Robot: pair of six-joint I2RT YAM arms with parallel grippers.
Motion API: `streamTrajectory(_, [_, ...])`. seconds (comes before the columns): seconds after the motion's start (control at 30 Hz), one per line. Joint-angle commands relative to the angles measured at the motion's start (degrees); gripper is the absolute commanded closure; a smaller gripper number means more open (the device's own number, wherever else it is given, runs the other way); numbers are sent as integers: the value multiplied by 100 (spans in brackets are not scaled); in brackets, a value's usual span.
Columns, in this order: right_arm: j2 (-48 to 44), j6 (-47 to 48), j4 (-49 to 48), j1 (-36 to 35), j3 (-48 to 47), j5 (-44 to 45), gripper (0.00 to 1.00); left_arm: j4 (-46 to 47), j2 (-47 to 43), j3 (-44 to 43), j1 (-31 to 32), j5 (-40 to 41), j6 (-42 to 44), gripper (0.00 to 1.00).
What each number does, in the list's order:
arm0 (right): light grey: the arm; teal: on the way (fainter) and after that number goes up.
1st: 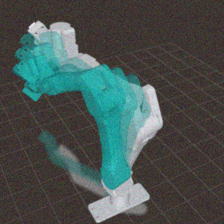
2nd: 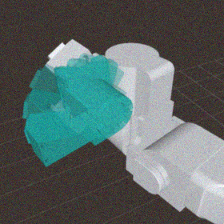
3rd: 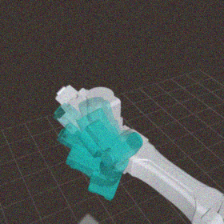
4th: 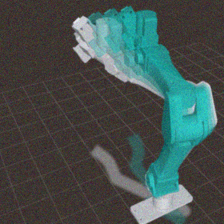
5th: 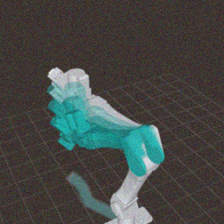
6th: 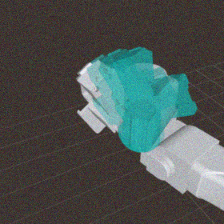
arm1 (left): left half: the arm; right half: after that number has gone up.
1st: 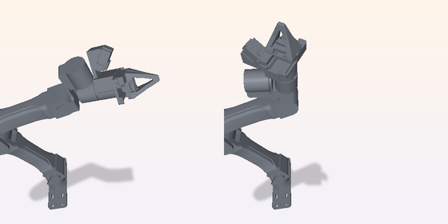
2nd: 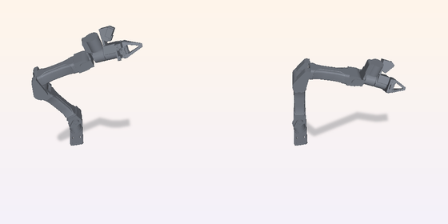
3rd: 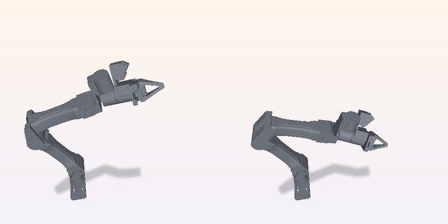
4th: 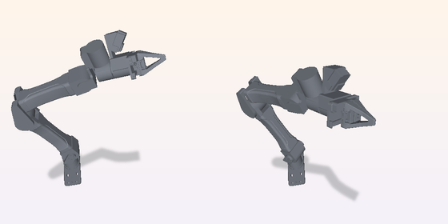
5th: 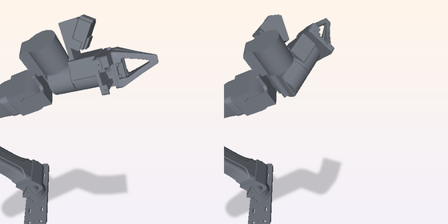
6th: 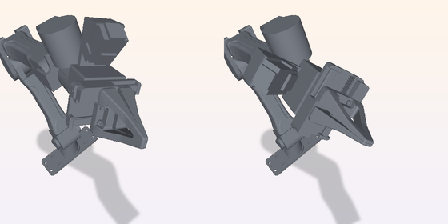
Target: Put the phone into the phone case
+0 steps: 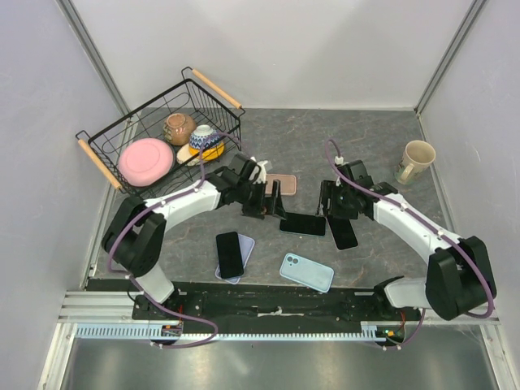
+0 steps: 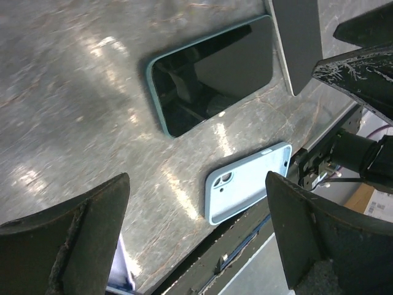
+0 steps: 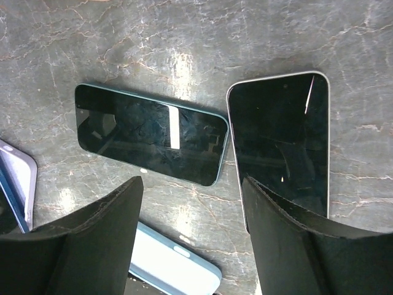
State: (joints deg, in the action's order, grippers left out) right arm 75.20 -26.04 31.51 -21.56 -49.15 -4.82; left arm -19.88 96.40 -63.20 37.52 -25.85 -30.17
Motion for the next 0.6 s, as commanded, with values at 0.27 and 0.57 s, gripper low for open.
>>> streamTrajectory(0.27, [504, -322, -285, -252, 291, -37, 31, 1510, -1088, 1951, -1650, -1297, -813, 2])
streamTrajectory(0.57, [821, -340, -575, -252, 520, -63, 32, 2375, -694, 1882, -1581, -1679, -1298, 5])
